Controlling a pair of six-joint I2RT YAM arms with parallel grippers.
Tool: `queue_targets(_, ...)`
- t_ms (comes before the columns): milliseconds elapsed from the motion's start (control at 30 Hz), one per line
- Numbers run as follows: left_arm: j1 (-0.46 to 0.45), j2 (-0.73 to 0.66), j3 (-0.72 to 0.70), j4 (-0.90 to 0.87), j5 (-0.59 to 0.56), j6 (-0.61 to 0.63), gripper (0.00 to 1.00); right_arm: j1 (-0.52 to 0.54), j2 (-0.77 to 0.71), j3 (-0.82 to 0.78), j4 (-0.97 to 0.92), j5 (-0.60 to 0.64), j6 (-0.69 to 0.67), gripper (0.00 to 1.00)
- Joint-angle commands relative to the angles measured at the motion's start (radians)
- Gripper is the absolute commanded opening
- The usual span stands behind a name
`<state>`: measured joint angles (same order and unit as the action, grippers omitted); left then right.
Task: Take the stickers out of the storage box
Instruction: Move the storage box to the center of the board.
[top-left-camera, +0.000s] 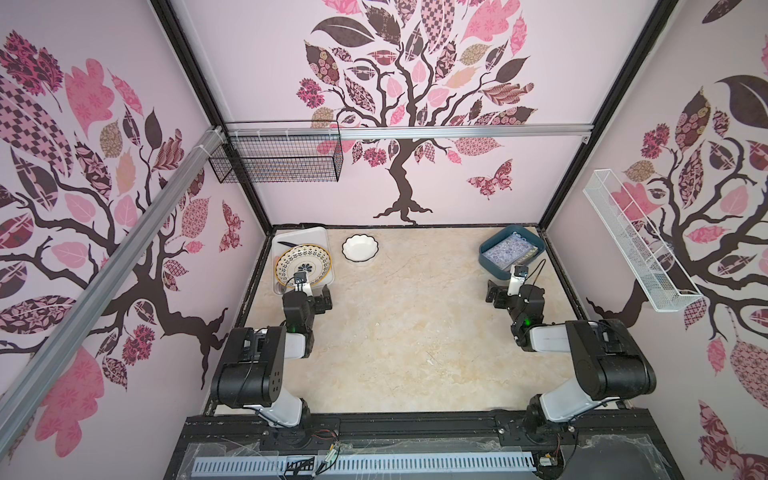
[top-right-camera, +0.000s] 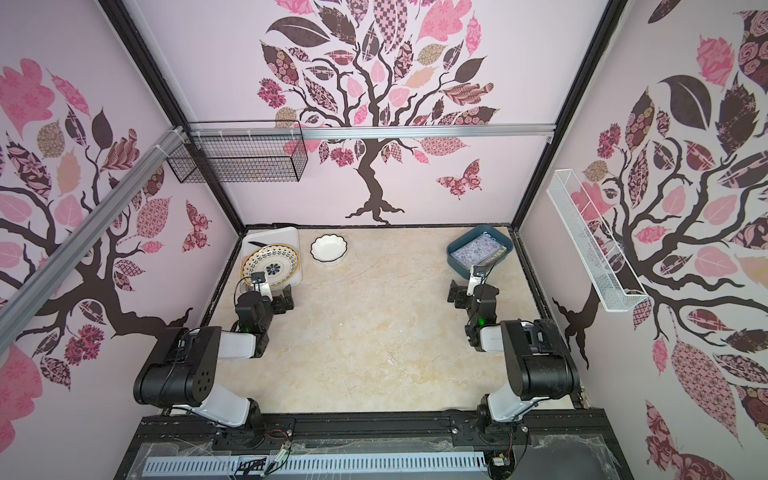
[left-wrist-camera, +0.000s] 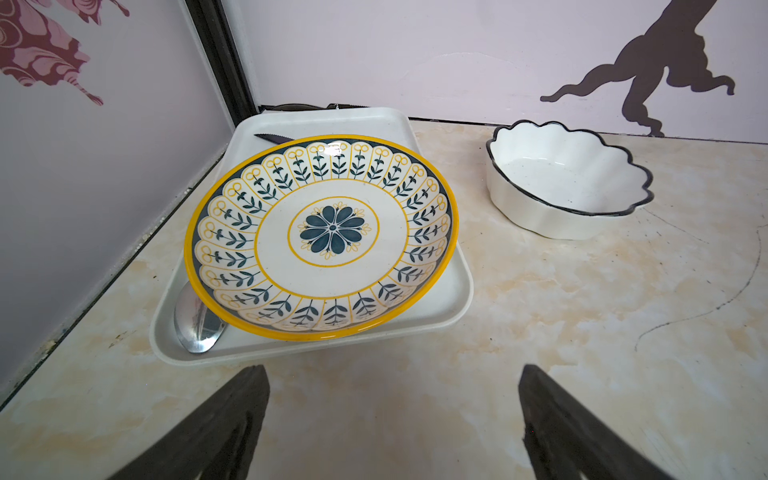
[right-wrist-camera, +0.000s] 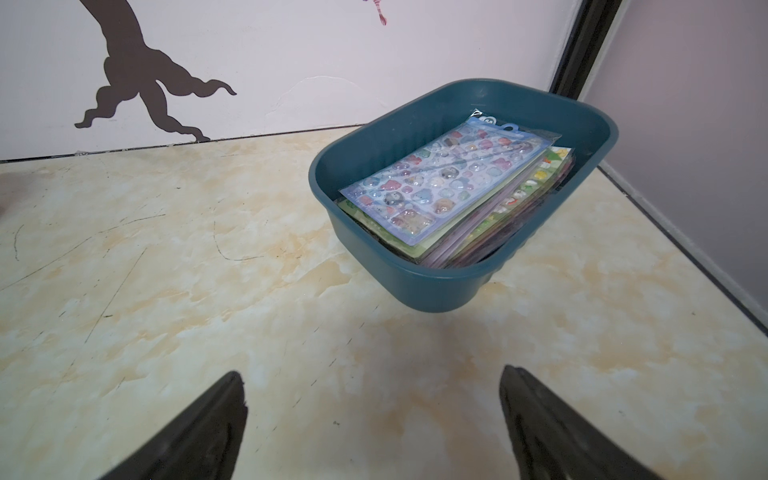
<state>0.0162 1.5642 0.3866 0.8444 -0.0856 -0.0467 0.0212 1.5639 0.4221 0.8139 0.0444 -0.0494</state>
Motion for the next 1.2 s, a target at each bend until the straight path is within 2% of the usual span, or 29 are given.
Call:
queue_targets(0,-0.032,-0.016,-0.005,0.043,-0.127,0.013,0.98,-0.003,-0.014,-0.003,0.005,-0.008,-0.01,0.99)
queue_targets(67,-0.051,-0.081,0.022,-0.068,-0.173,0.022,0.98,0.012,-0.031,-0.007,0.016,-0.01,-0.035,0.99)
queue_targets(133,-0.072,-0.171,0.07,-0.223,-0.216,0.028,0.98,0.055,-0.118,0.037,-0.113,0.037,-0.067,0.99)
queue_targets(233,-0.129,-0.282,0.072,-0.227,-0.298,0.028,0.98,0.077,-0.258,0.185,-0.5,0.031,-0.026,0.99)
queue_targets(300,-0.144,-0.356,0.066,-0.211,-0.325,-0.028,0.98,0.077,-0.313,0.209,-0.552,-0.008,0.021,0.99)
queue_targets(367,-0.154,-0.42,0.083,-0.237,-0.42,-0.179,0.98,0.078,-0.352,0.216,-0.574,0.047,0.149,0.99)
queue_targets(433,-0.167,-0.491,0.141,-0.435,-0.602,-0.451,0.98,0.072,-0.365,0.276,-0.694,0.122,0.288,0.99)
queue_targets(467,-0.167,-0.526,0.174,-0.54,-0.628,-0.55,0.98,0.06,-0.363,0.333,-0.796,0.124,0.33,0.99)
queue_targets(567,-0.167,-0.581,0.165,-0.502,-0.564,-0.552,0.98,0.02,-0.355,0.446,-1.078,0.168,0.519,0.99)
queue_targets(633,-0.166,-0.583,0.197,-0.571,-0.556,-0.578,0.98,-0.025,-0.367,0.434,-1.156,0.173,0.654,0.99)
queue_targets(667,-0.166,-0.579,0.233,-0.644,-0.56,-0.615,0.98,-0.056,-0.373,0.412,-1.128,0.115,0.668,0.99)
queue_targets(733,-0.167,-0.572,0.284,-0.706,-0.484,-0.596,0.98,-0.088,-0.375,0.399,-1.106,0.043,0.676,0.99)
queue_targets(800,-0.18,-0.567,0.325,-0.732,-0.399,-0.585,0.98,-0.089,-0.369,0.424,-1.144,0.041,0.668,0.99)
queue_targets(900,-0.218,-0.53,0.477,-0.965,-0.286,-0.623,0.98,-0.088,-0.34,0.467,-1.207,0.053,0.672,0.99)
queue_targets(967,-0.28,-0.47,0.601,-1.094,-0.266,-0.547,0.98,-0.088,-0.298,0.518,-1.27,0.07,0.688,0.99)
queue_targets(1033,-0.339,-0.405,0.679,-1.152,-0.231,-0.457,0.98,-0.088,-0.231,0.609,-1.36,0.095,0.704,0.99)
queue_targets(1100,-0.413,-0.367,0.71,-1.173,-0.248,-0.388,0.98,-0.09,-0.147,0.71,-1.423,0.084,0.703,0.98)
queue_targets(1167,-0.438,-0.34,0.694,-1.138,-0.178,-0.369,0.98,-0.097,-0.054,0.808,-1.483,0.06,0.698,0.95)
